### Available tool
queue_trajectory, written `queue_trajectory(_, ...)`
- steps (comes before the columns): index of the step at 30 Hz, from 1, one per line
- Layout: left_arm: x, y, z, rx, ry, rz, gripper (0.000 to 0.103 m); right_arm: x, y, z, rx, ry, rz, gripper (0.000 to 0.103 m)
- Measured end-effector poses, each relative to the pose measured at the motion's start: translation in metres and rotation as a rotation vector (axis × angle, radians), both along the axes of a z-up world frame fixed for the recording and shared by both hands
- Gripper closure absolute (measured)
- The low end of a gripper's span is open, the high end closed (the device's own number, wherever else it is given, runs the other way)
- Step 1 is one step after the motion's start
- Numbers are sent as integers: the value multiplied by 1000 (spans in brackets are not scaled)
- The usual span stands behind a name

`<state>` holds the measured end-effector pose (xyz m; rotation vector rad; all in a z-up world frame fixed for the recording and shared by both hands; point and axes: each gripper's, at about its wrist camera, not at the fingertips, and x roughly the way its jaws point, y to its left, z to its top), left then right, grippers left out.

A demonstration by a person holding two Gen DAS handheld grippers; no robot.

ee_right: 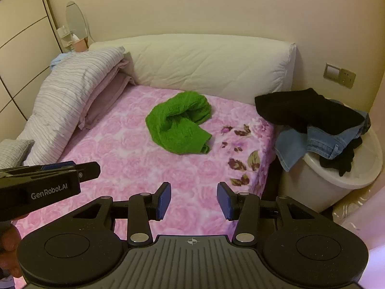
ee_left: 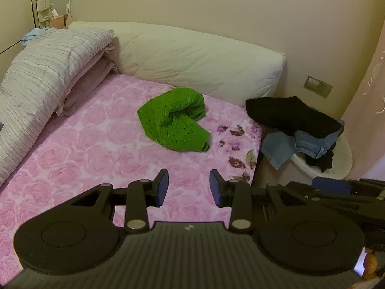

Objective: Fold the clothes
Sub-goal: 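Move both grippers toward the crumpled green knit garment on the bed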

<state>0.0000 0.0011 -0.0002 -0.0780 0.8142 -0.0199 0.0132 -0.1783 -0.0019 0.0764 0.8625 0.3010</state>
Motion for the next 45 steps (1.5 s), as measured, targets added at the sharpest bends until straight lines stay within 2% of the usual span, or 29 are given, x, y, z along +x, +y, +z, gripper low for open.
queue_trajectory(5, 0, 5, -1, -10, 24, 4, 70, -2, -2, 0, -5, -11, 11, 57)
queue_trajectory(8, 1, 9, -1, -14, 34, 8, 70, -2, 11, -2, -49, -9, 3, 57)
queue_trajectory(17, 9, 21, -2, -22, 43, 23, 70, 15, 18, -2, -30, 14, 9, 57)
queue_trajectory(27, 14, 41, -15, -78, 81, 34, 70, 26, 34, -8, -56, 39, 19, 57)
queue_trajectory(45, 47, 54, -41, -77, 156, 95, 70, 64, 43, -31, -81, 104, 63, 56)
